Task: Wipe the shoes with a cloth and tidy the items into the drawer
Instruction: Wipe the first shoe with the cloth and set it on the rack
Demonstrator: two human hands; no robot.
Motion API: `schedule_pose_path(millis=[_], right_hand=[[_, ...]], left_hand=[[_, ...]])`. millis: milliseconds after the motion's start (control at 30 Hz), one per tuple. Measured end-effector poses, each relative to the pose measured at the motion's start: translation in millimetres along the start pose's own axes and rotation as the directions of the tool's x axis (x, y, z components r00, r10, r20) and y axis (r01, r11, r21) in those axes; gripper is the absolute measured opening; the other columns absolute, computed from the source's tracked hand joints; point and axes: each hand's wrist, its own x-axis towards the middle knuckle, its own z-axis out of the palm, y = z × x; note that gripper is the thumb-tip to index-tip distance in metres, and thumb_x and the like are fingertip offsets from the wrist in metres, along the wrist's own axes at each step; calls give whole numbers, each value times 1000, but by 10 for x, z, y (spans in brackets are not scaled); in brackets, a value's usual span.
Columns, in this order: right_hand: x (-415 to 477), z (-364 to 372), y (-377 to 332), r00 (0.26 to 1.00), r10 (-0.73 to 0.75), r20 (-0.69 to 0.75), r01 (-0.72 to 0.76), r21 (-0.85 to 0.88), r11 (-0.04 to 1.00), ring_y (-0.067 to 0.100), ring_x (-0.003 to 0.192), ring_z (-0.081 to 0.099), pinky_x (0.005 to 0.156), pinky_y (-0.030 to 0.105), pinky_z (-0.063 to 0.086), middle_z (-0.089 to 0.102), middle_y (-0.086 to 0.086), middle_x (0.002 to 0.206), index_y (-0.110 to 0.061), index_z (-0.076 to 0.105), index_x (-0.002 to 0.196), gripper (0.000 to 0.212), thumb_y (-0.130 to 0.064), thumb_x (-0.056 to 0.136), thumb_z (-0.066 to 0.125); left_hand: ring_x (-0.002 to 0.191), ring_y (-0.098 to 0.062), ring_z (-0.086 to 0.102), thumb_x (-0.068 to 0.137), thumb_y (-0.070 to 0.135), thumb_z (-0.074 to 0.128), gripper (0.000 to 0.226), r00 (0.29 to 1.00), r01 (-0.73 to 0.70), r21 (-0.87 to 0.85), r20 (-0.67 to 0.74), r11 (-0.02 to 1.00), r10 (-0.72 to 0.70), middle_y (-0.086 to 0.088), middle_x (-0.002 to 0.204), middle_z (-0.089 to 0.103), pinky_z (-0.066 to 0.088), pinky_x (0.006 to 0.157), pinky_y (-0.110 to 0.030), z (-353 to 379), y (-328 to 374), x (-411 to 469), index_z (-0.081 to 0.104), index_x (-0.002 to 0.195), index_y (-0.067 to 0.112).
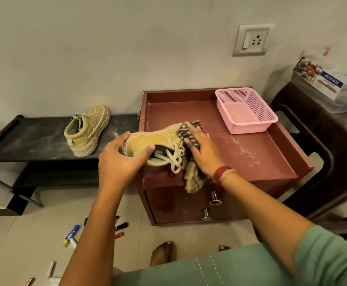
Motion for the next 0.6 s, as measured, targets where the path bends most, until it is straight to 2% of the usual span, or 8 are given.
schedule_pose_path(millis=[67, 133, 200, 267, 333, 433, 533, 600], right_hand=[[62, -106, 15, 976, 205, -69, -190, 175, 966, 25, 132, 40, 108, 35, 34, 49, 9, 138, -15, 44, 137, 44, -35, 98, 42], [43, -157, -94, 954, 262, -143, -194, 372, 908, 27, 117, 54, 97, 34, 43, 60, 13, 122, -9, 56, 123, 37, -32, 98, 43], [-63, -144, -318, 981, 121, -150, -55, 385, 921, 19, 124, 49, 105, 38, 39, 56, 5, 131, -20, 52, 128, 39, -40, 96, 43], [-170, -42, -538, 988, -148, -30, 151, 272, 950, 9, 135, 31, 114, 38, 24, 40, -10, 140, -33, 36, 135, 41, -37, 95, 43], [-188, 70, -561, 963, -262, 63, 250, 158, 955, 5, 138, 20, 116, 37, 14, 37, -14, 142, -33, 35, 139, 44, -41, 96, 40], [-72, 45, -363, 989, -145, 22, 141, 112, 984, 6, 138, 18, 117, 42, 16, 39, -6, 146, -25, 40, 140, 52, -51, 95, 35], [2, -61, -186, 999, 38, -35, -37, 31, 999, 15, 142, 19, 116, 46, 18, 35, -5, 148, -24, 37, 141, 48, -41, 97, 42], [-43, -76, -302, 996, 67, -60, -56, 170, 984, 17, 140, 25, 114, 46, 22, 38, 0, 146, -20, 40, 140, 47, -37, 96, 45]], left_hand=[[117, -10, 52, 52, 75, 65, 95, 1000, 22, -8, -4, 1000, -22, 3, 131, 58, 46, 99, -35, 6, 4, 12, 57, 132, 24], [117, -12, 53, 52, 77, 63, 96, 1000, 28, -7, -5, 1000, -28, 3, 131, 58, 47, 99, -38, 11, 1, 21, 56, 132, 24], [118, -13, 53, 53, 77, 63, 96, 1000, 26, -4, -6, 1000, -26, 2, 131, 58, 48, 99, -40, 16, -4, 25, 56, 132, 24], [116, -13, 53, 53, 78, 62, 96, 1000, 25, -1, 1, 1000, -25, 1, 130, 58, 49, 97, -41, 14, -12, 27, 56, 132, 24], [113, -10, 52, 52, 76, 63, 95, 1000, 18, 3, 17, 1000, -18, 0, 130, 58, 50, 96, -39, 14, -19, 25, 56, 132, 25], [111, -3, 48, 52, 74, 65, 96, 1000, -6, 8, 24, 1000, 6, 2, 131, 57, 46, 95, -30, 10, -20, 10, 56, 133, 23], [111, -3, 48, 51, 76, 63, 98, 1000, -11, 4, 16, 1000, 10, 2, 131, 58, 44, 95, -28, 14, 0, 1, 56, 133, 22], [111, -3, 49, 52, 76, 62, 98, 1000, -14, 1, 13, 1000, 14, 2, 130, 59, 44, 94, -27, 17, -1, 4, 57, 132, 22]])
